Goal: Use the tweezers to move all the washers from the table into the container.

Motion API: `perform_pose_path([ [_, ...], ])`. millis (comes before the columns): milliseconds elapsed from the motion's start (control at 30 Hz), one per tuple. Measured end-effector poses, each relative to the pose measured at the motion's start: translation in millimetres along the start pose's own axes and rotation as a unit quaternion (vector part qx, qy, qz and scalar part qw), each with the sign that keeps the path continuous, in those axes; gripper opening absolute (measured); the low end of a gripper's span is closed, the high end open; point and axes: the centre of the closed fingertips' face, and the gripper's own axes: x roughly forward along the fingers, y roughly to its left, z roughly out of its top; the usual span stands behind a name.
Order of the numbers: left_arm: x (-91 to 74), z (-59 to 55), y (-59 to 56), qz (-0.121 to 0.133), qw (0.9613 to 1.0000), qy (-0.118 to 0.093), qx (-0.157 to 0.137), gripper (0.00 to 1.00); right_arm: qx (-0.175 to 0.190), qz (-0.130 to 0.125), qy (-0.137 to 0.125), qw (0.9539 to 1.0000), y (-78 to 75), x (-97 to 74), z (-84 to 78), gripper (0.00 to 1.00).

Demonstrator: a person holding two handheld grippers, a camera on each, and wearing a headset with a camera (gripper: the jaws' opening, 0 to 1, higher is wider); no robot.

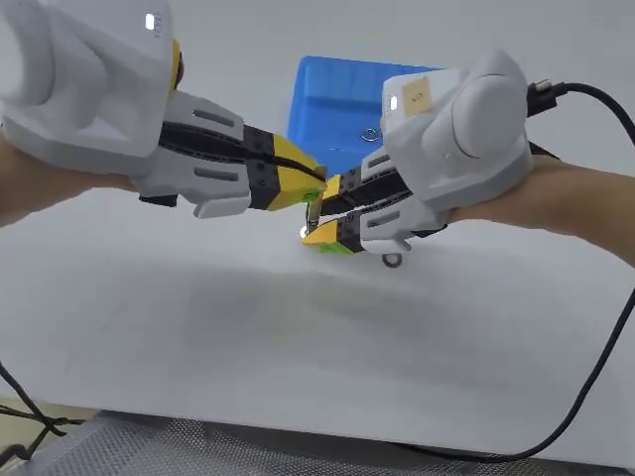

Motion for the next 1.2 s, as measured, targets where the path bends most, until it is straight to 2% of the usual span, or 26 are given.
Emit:
perform_pose_path([
  [100, -0.3, -0.6, -1.2, -0.003, 1.0000, 0.001, 0.000, 0.05, 0.004, -0.003, -0.009, 0.9999, -3.4, -2.5, 3.2, 0.14],
  [267, -0.6, -1.6, 2.1, -0.001, 1.0000, 0.001, 0.001, 0.05, 0.000, 0.004, -0.008, 1.0000, -1.6, -0.6, 3.9, 0.11],
  [433, -2.6, -2.9, 4.5, 0.002, 1.0000, 0.001, 0.000, 0.05, -0.008, 0.000, -0.006, 0.9999, -2.3, 0.7, 4.5, 0.11],
  [700, -6.6, -5.1, 7.9, 0.008, 1.0000, 0.000, -0.003, 0.05, -0.006, -0.007, -0.022, 0.9997, -3.2, 3.7, 5.2, 0.11],
  [967, -6.2, -6.4, 9.5, 0.007, 1.0000, 0.000, -0.001, 0.05, -0.011, -0.006, -0.017, 0.9998, -3.6, 4.9, 3.8, 0.10],
  [1200, -8.4, -6.6, 8.0, 0.009, 1.0000, 0.002, 0.000, 0.05, 0.011, -0.009, -0.045, 0.9989, -4.6, 4.7, 4.2, 0.10],
])
